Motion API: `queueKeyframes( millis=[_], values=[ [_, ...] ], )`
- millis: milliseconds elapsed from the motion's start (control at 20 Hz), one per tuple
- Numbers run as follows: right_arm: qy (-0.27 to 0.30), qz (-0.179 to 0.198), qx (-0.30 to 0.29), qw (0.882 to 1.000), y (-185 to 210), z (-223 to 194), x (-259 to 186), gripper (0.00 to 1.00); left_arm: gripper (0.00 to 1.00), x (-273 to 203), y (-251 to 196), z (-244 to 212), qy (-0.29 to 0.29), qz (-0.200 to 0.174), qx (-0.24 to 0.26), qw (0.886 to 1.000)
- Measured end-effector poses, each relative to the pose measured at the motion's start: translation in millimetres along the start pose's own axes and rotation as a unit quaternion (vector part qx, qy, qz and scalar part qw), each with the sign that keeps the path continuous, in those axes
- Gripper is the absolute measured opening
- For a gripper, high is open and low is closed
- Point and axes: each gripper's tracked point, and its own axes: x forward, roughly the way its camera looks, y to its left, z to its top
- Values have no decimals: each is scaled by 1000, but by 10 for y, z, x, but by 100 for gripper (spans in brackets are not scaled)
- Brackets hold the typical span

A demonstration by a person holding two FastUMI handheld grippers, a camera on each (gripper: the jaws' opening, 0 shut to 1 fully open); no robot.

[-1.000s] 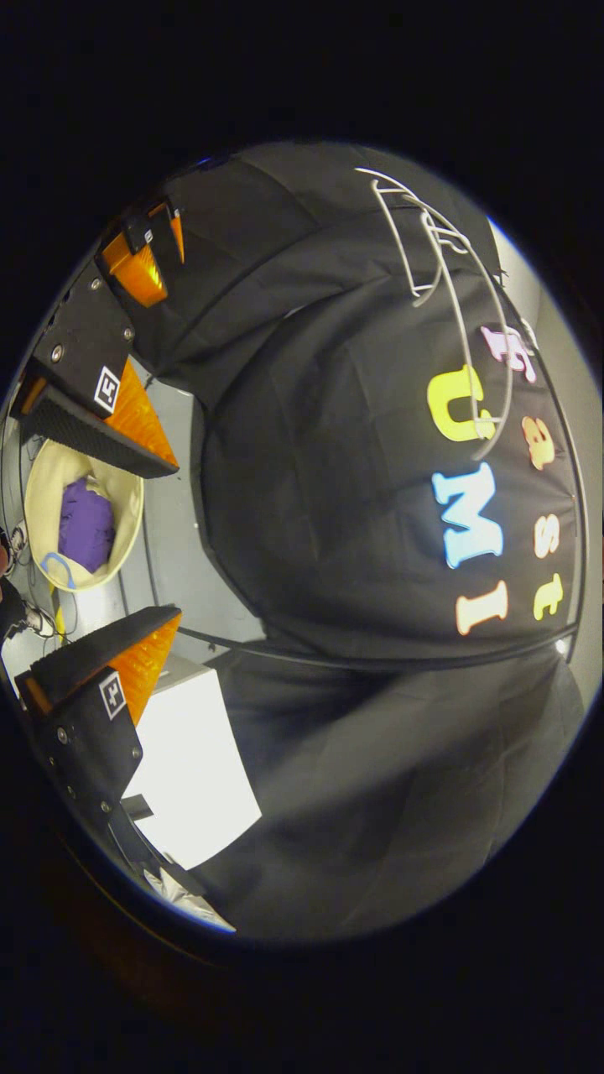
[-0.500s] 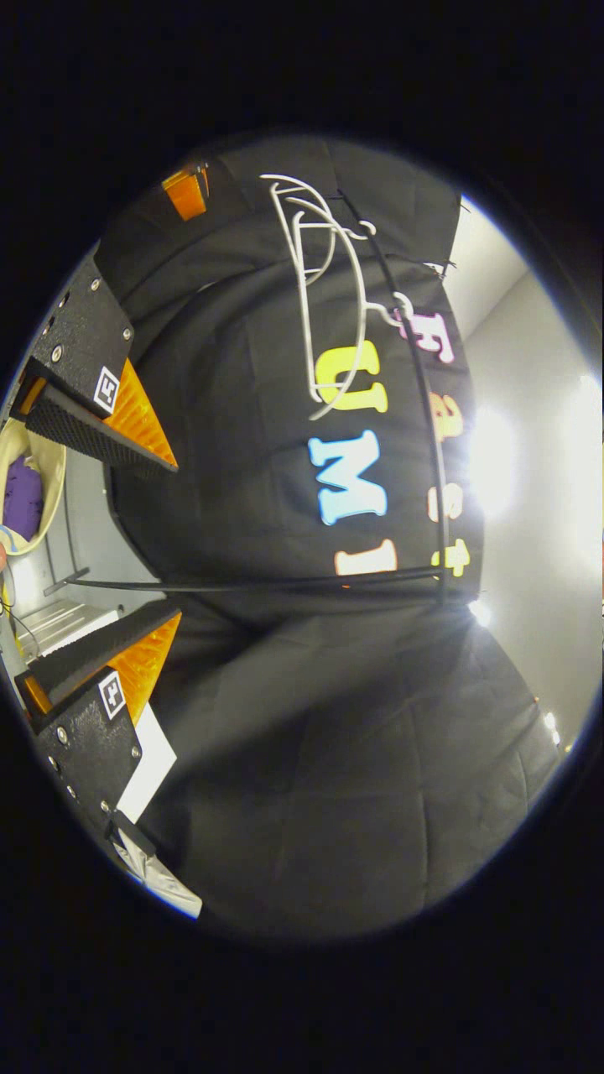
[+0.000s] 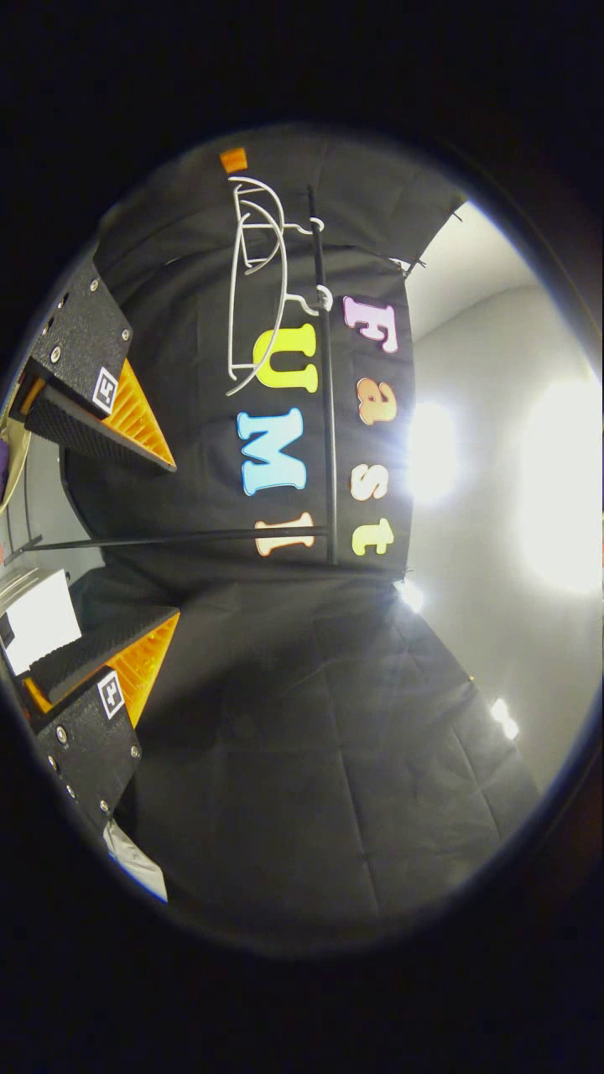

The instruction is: Grasp the clothes on the hanger with both hands and then place them into the laundry hamper below.

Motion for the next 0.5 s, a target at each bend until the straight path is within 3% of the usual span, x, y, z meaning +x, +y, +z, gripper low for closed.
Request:
queueKeyframes(
  millis=[50,150,250,300,450,500],
  values=[
    [0,1,-3,1000,-8,-14,-5,95,95,-24,17,-20,-2,5,-3,1000],
    [8,9,4,1000,39,-50,8,92,95,-67,31,-72,-2,11,-16,1000],
    [7,15,13,1000,70,-33,48,95,95,-118,53,-131,1,17,-27,999],
    [6,19,17,1000,93,-23,53,95,90,-148,67,-147,2,21,-27,999],
    [3,35,23,999,219,-8,67,95,89,-258,82,-352,8,29,-20,999],
    [3,42,24,999,263,-5,67,95,84,-304,116,-380,12,33,-18,999]
  ],
)
